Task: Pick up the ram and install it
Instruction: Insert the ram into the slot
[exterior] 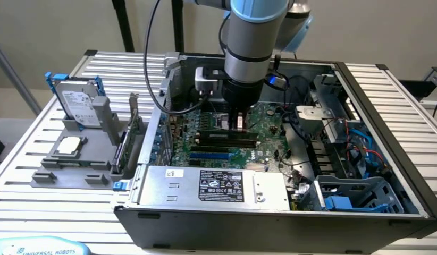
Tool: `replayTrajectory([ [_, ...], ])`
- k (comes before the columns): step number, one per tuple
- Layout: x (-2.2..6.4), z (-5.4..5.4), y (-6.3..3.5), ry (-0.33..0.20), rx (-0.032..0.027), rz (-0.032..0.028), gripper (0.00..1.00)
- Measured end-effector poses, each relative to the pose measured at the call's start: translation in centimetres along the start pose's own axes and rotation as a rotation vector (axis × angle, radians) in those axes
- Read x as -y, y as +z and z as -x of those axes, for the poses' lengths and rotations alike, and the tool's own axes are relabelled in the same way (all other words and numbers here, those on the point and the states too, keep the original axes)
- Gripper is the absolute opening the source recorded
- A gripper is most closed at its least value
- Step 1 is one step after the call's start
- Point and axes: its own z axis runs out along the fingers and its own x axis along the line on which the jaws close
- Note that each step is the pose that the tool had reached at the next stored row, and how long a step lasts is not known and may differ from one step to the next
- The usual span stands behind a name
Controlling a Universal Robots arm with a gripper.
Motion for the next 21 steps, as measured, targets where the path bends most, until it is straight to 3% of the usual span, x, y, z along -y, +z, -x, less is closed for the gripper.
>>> replayTrajectory([
  [21,-0.10,0.2,1.22,0.003,-0.0014,0.0001,0.14],
])
